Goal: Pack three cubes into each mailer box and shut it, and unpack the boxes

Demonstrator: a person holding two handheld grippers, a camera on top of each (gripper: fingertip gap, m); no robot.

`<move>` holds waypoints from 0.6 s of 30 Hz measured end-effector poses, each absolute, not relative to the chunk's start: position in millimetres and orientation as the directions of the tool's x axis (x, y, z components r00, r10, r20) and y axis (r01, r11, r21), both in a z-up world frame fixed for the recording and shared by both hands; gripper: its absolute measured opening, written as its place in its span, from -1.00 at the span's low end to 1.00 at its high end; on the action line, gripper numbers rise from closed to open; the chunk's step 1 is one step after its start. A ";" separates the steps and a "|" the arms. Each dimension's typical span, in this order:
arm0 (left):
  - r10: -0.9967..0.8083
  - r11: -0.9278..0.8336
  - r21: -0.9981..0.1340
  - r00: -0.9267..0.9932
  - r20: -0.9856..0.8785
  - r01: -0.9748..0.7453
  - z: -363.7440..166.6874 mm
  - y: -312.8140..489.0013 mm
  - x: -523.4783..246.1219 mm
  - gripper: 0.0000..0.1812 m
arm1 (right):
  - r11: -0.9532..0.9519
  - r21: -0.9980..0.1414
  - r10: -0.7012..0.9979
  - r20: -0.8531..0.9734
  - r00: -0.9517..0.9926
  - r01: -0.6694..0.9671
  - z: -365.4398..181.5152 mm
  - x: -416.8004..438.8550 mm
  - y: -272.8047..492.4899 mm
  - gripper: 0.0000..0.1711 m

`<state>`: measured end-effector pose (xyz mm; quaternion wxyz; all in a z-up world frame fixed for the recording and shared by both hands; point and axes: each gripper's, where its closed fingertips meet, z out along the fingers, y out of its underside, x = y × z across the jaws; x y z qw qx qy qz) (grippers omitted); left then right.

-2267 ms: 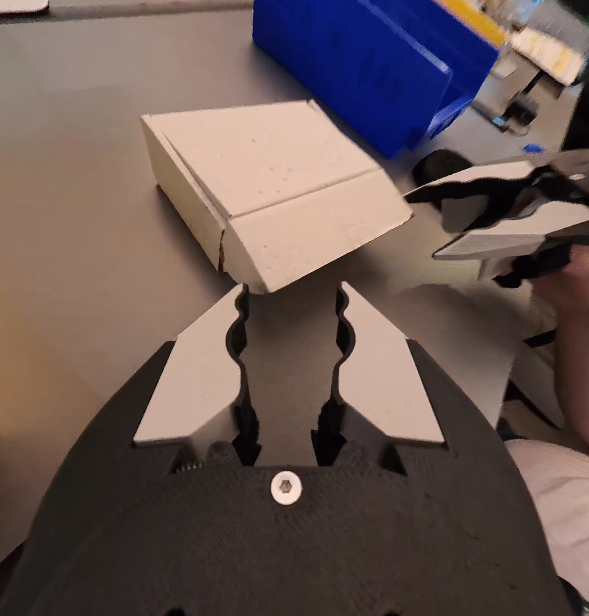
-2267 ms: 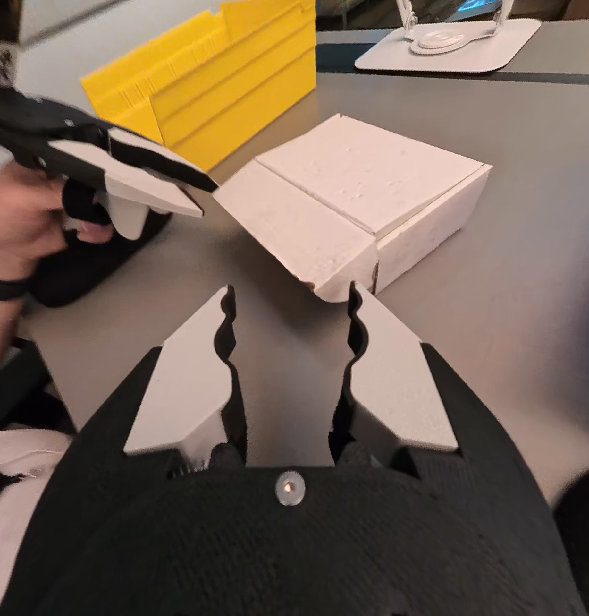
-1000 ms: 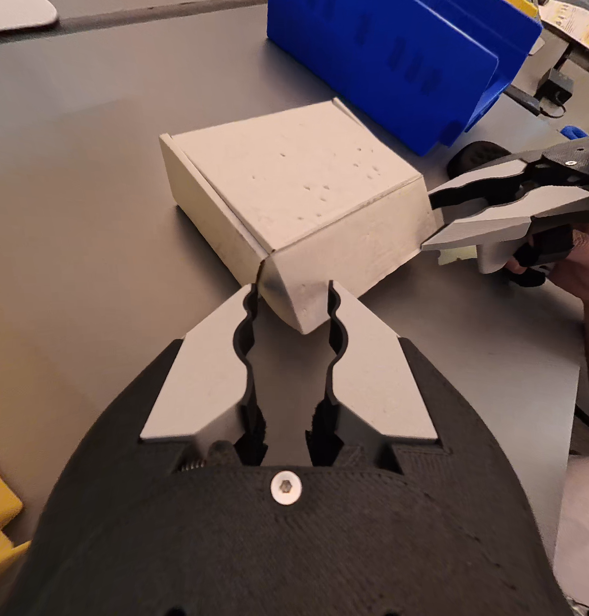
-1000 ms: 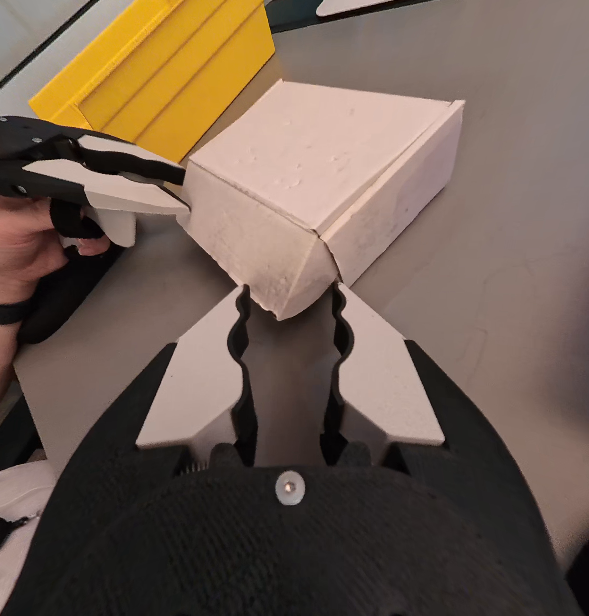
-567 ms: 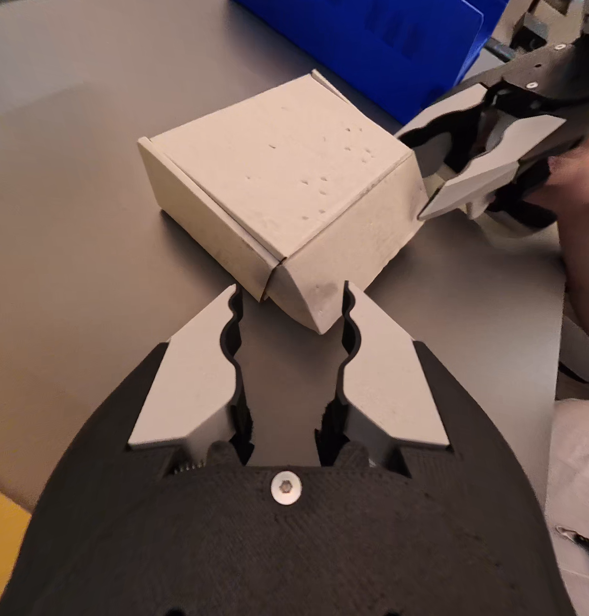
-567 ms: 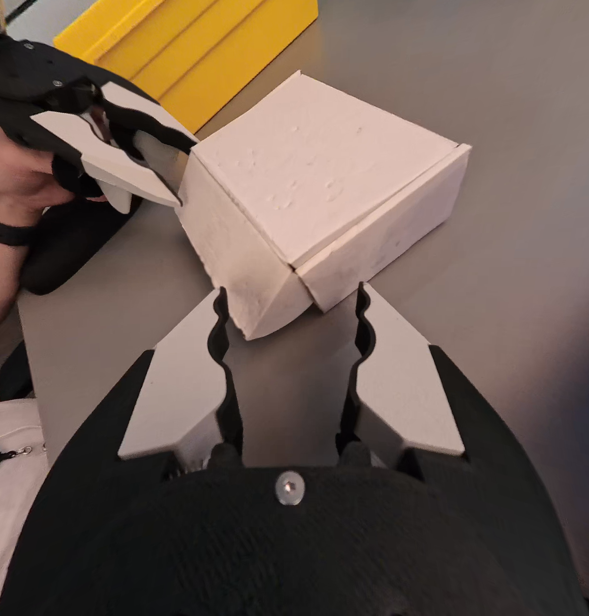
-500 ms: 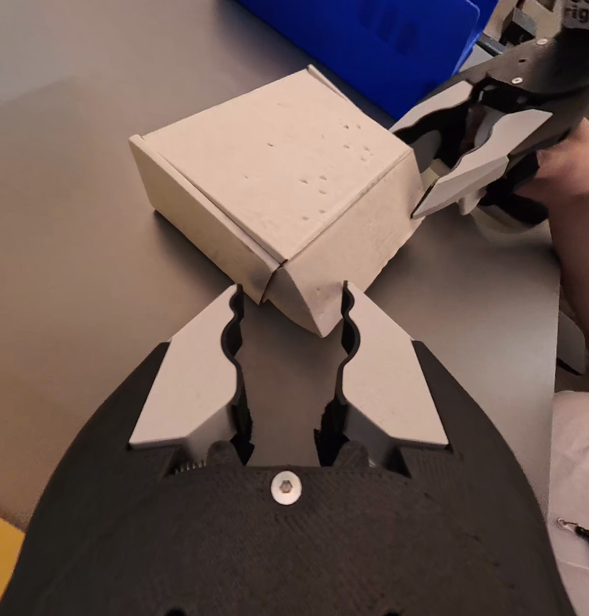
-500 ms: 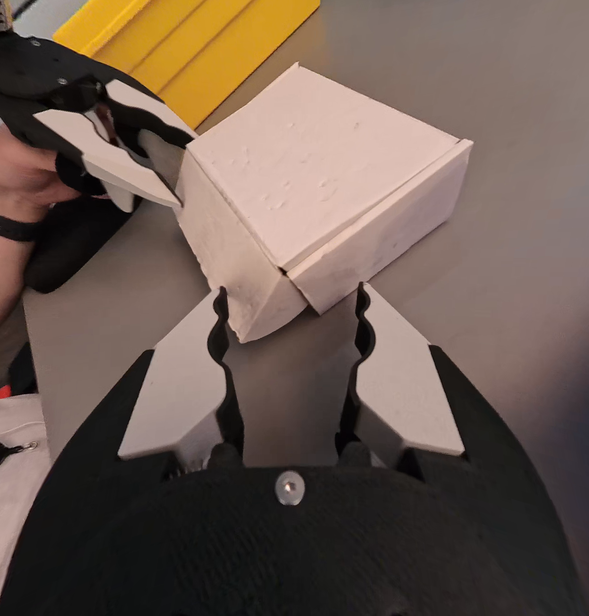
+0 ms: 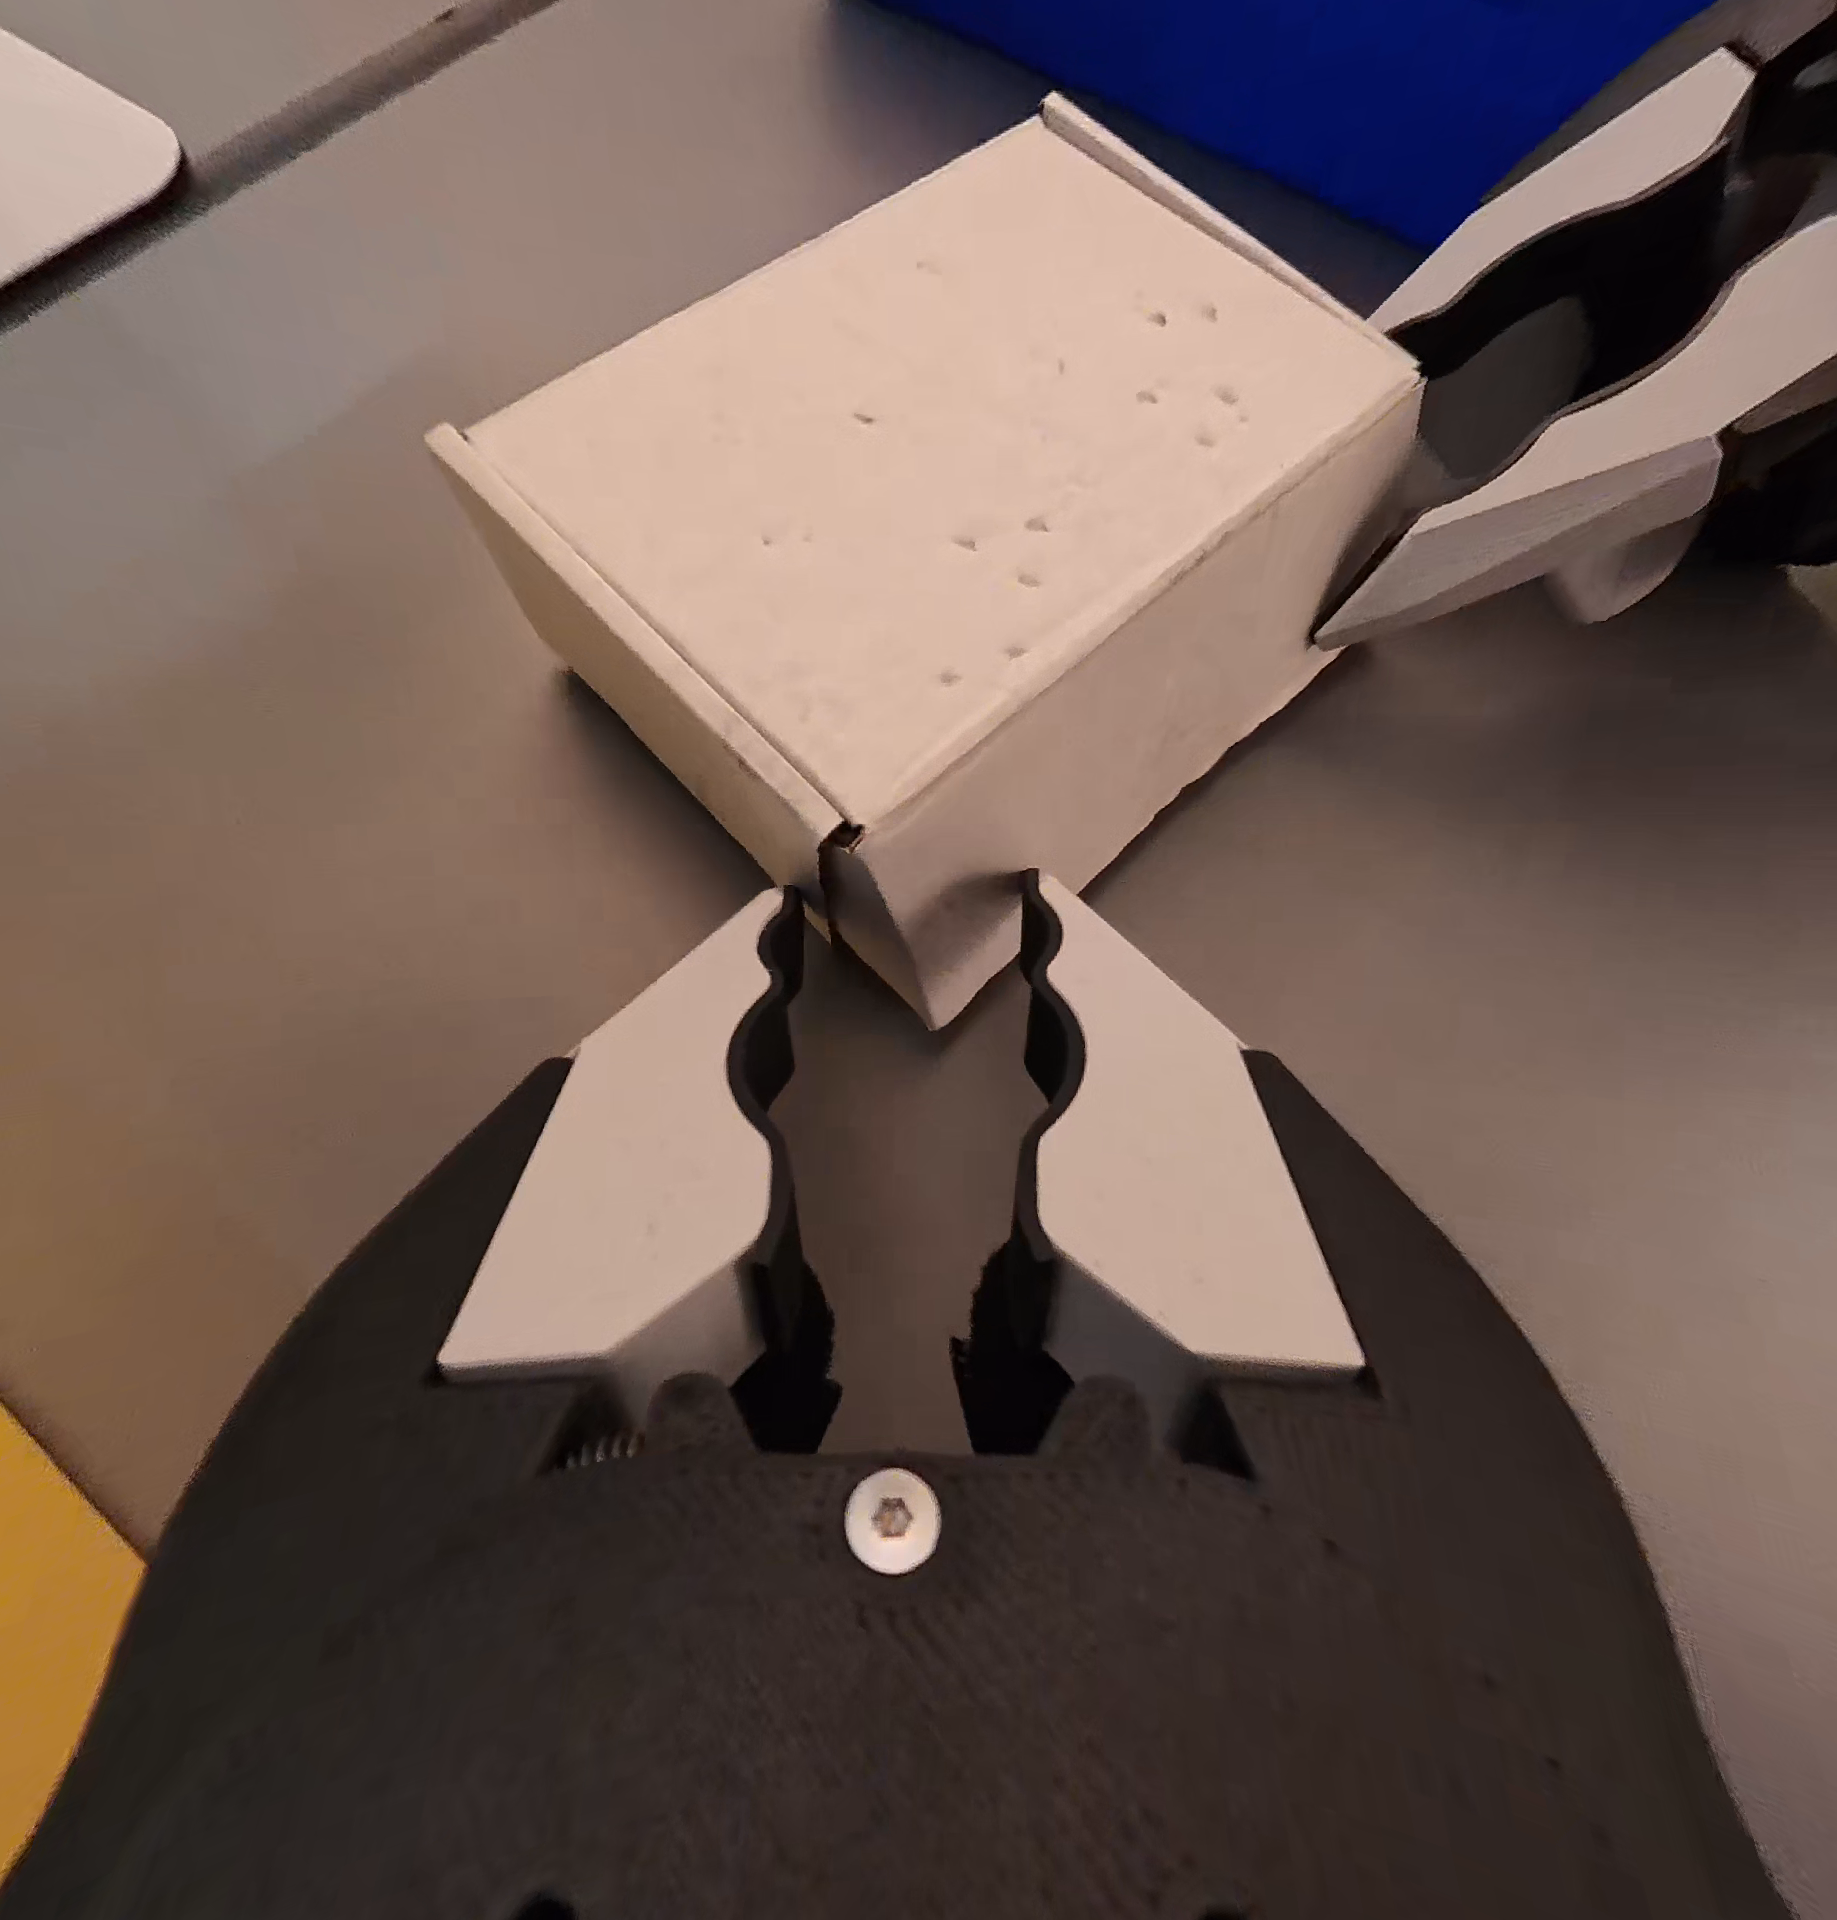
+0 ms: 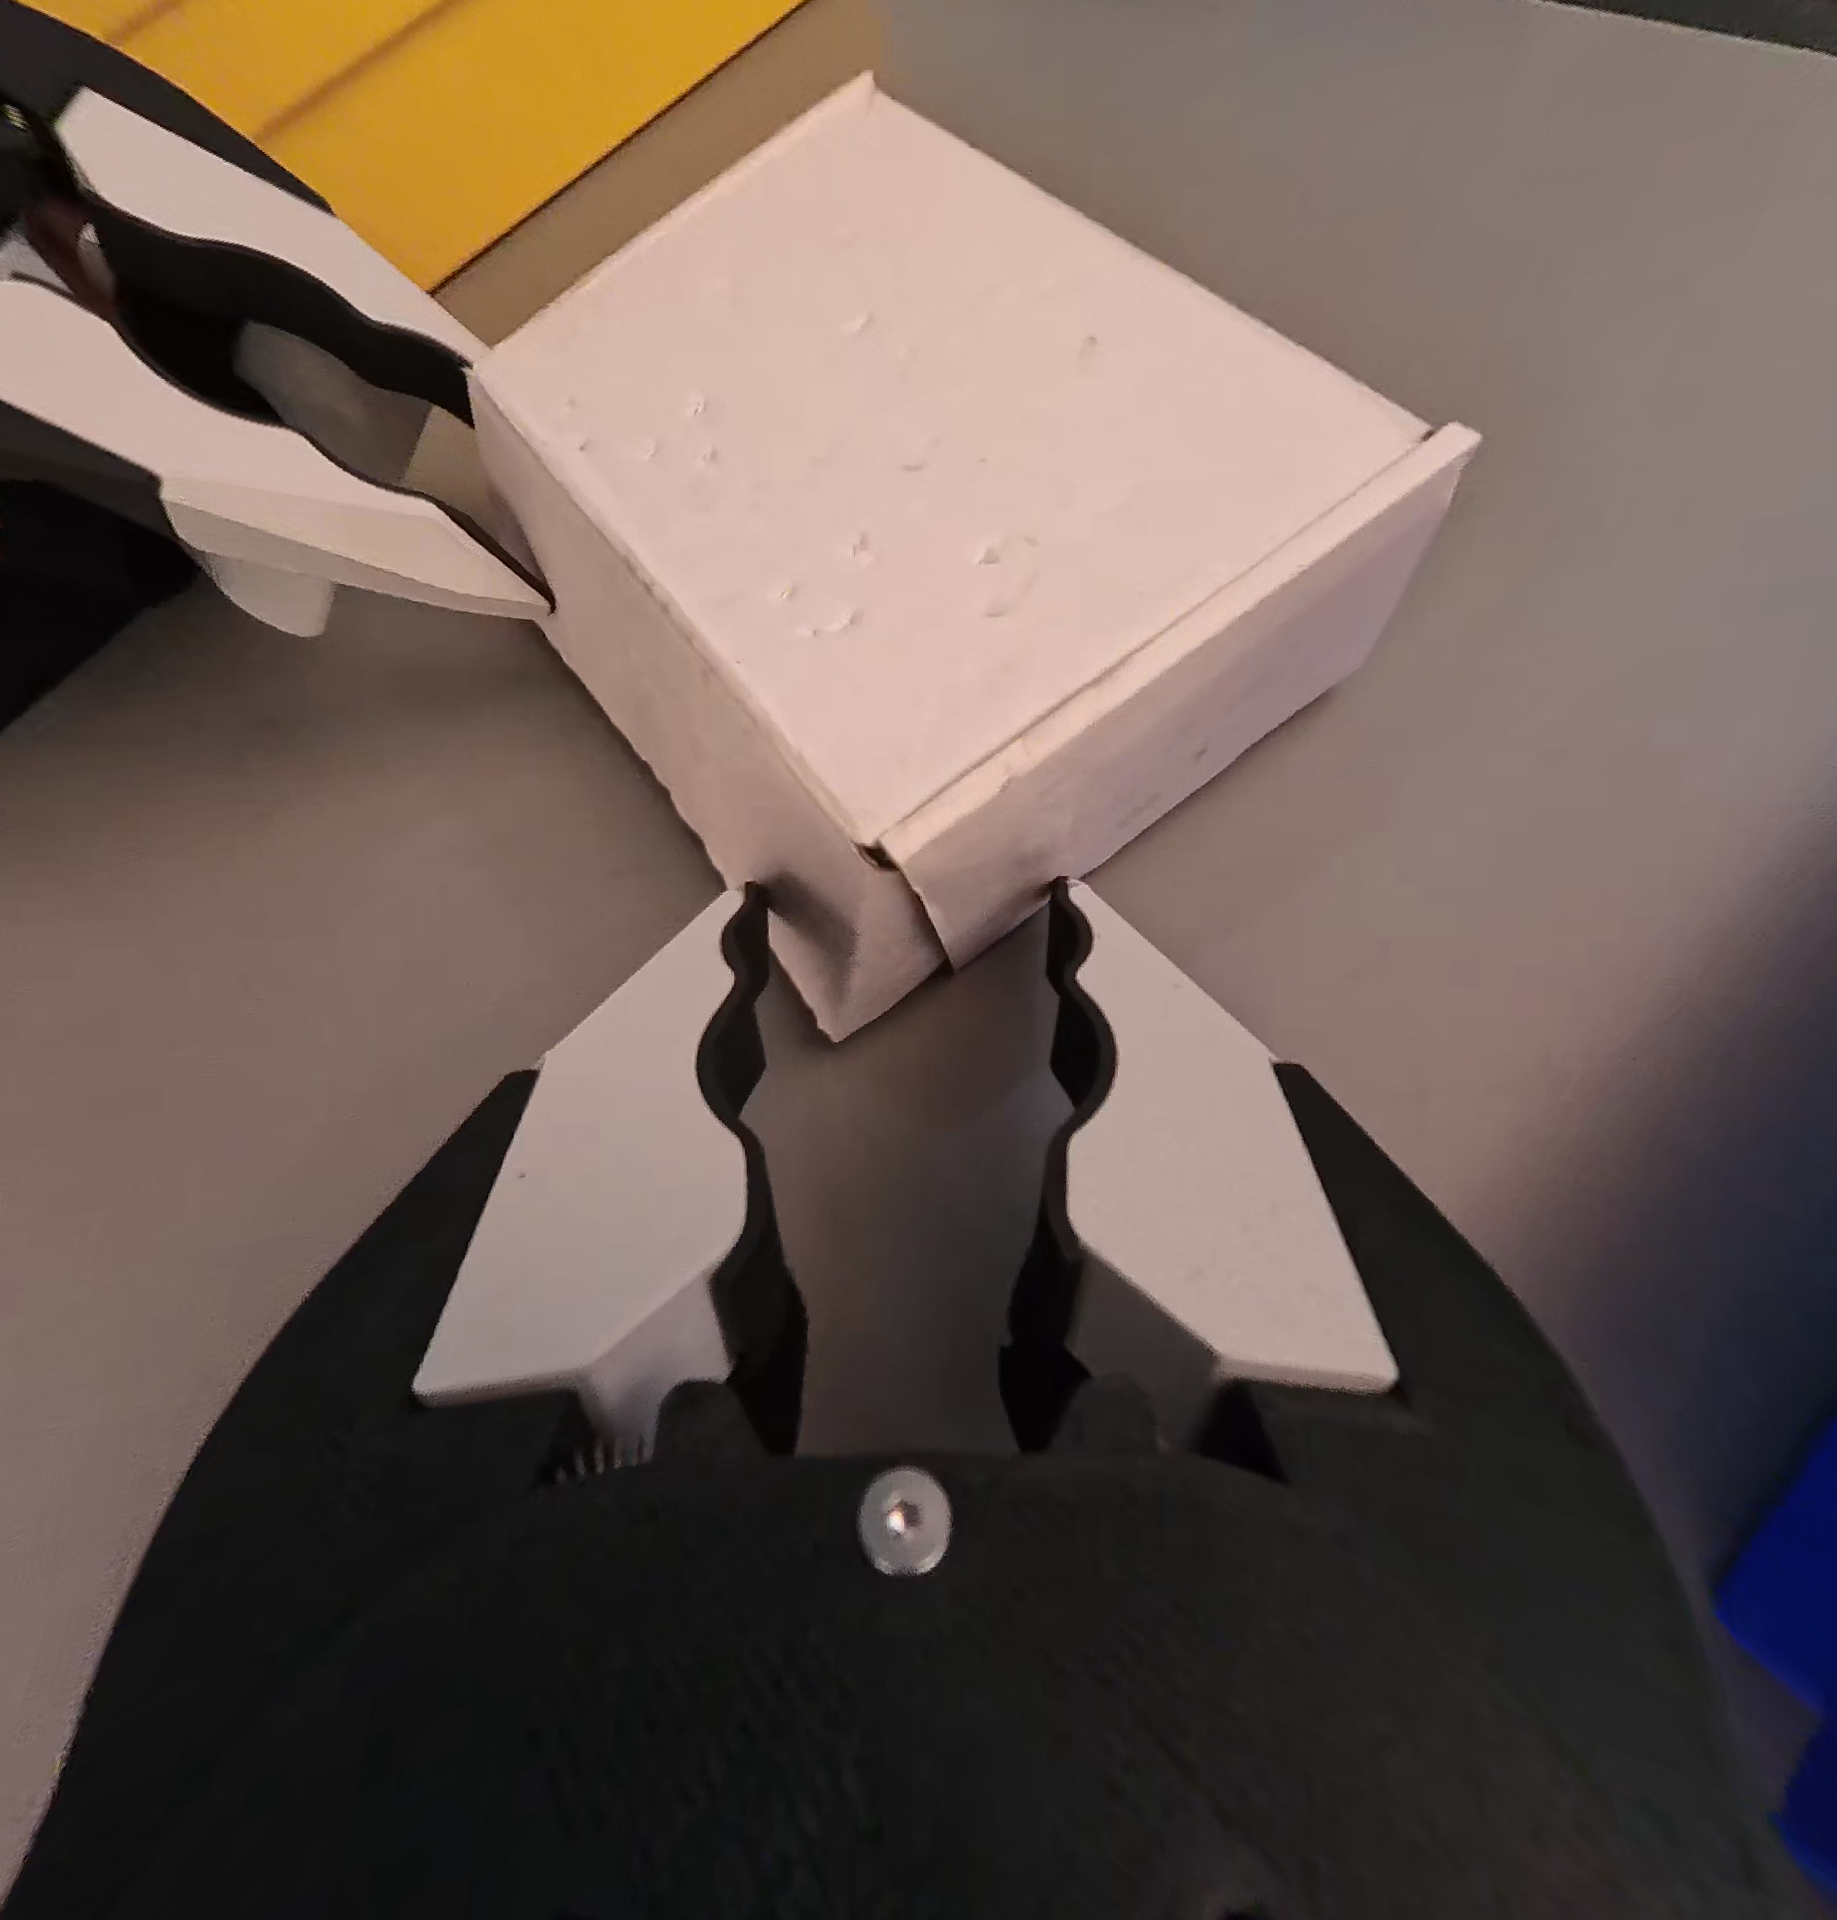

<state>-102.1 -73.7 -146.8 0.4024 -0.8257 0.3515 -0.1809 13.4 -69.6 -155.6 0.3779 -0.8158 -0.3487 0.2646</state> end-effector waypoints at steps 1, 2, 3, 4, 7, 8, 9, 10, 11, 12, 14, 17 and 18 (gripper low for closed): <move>-0.725 -0.423 -0.791 0.689 0.003 -0.442 -146.9 -73.2 -102.1 -0.56 | -0.467 -0.801 0.767 -0.157 0.622 0.373 -155.8 13.5 -68.5 -0.38; -0.722 -0.421 -0.792 0.692 -0.003 -0.443 -147.3 -72.4 -102.1 -0.56 | -0.460 -0.802 0.765 -0.141 0.628 0.381 -156.3 13.7 -67.0 -0.39; -0.717 -0.421 -0.792 0.697 -0.008 -0.443 -147.9 -71.3 -102.2 -0.57 | -0.458 -0.801 0.760 -0.127 0.637 0.385 -156.7 13.8 -65.2 -0.40; -0.711 -0.422 -0.791 0.703 -0.014 -0.442 -148.3 -69.9 -102.4 -0.57 | -0.459 -0.799 0.754 -0.120 0.646 0.388 -156.8 13.5 -63.7 -0.41; -0.706 -0.417 -0.791 0.708 -0.028 -0.447 -148.4 -71.6 -102.8 -0.56 | -0.460 -0.801 0.758 -0.130 0.639 0.383 -156.6 12.9 -64.6 -0.41; -0.710 -0.412 -0.787 0.703 -0.039 -0.460 -148.5 -75.3 -103.4 -0.56 | -0.470 -0.800 0.762 -0.154 0.629 0.373 -157.6 12.3 -67.9 -0.42; -0.719 -0.398 -0.783 0.693 -0.057 -0.478 -147.7 -80.4 -103.5 -0.56 | -0.479 -0.795 0.769 -0.176 0.615 0.372 -159.1 12.3 -72.8 -0.42; -0.732 -0.380 -0.779 0.677 -0.077 -0.499 -147.1 -86.0 -102.5 -0.56 | -0.483 -0.789 0.775 -0.184 0.604 0.379 -160.0 13.7 -77.5 -0.41; -0.746 -0.357 -0.776 0.658 -0.098 -0.520 -146.9 -91.0 -100.7 -0.56 | -0.475 -0.787 0.784 -0.176 0.595 0.393 -160.5 15.7 -81.5 -0.40; -0.761 -0.335 -0.773 0.639 -0.116 -0.539 -146.9 -95.1 -98.1 -0.57 | -0.457 -0.785 0.797 -0.153 0.584 0.418 -160.8 18.2 -85.0 -0.36; -0.781 -0.310 -0.762 0.609 -0.137 -0.569 -148.1 -99.6 -93.5 -0.61 | -0.403 -0.774 0.811 -0.055 0.583 0.488 -158.6 27.2 -82.0 -0.21; -0.766 -0.315 -0.742 0.620 -0.169 -0.592 -150.7 -93.8 -98.1 -0.62 | -0.287 -0.803 0.825 0.069 0.561 0.522 -126.2 25.6 -64.2 0.14; -0.750 -0.337 -0.735 0.640 -0.168 -0.588 -152.1 -89.5 -101.9 -0.62 | -0.250 -0.812 0.844 0.085 0.530 0.527 -113.3 19.6 -60.6 0.19</move>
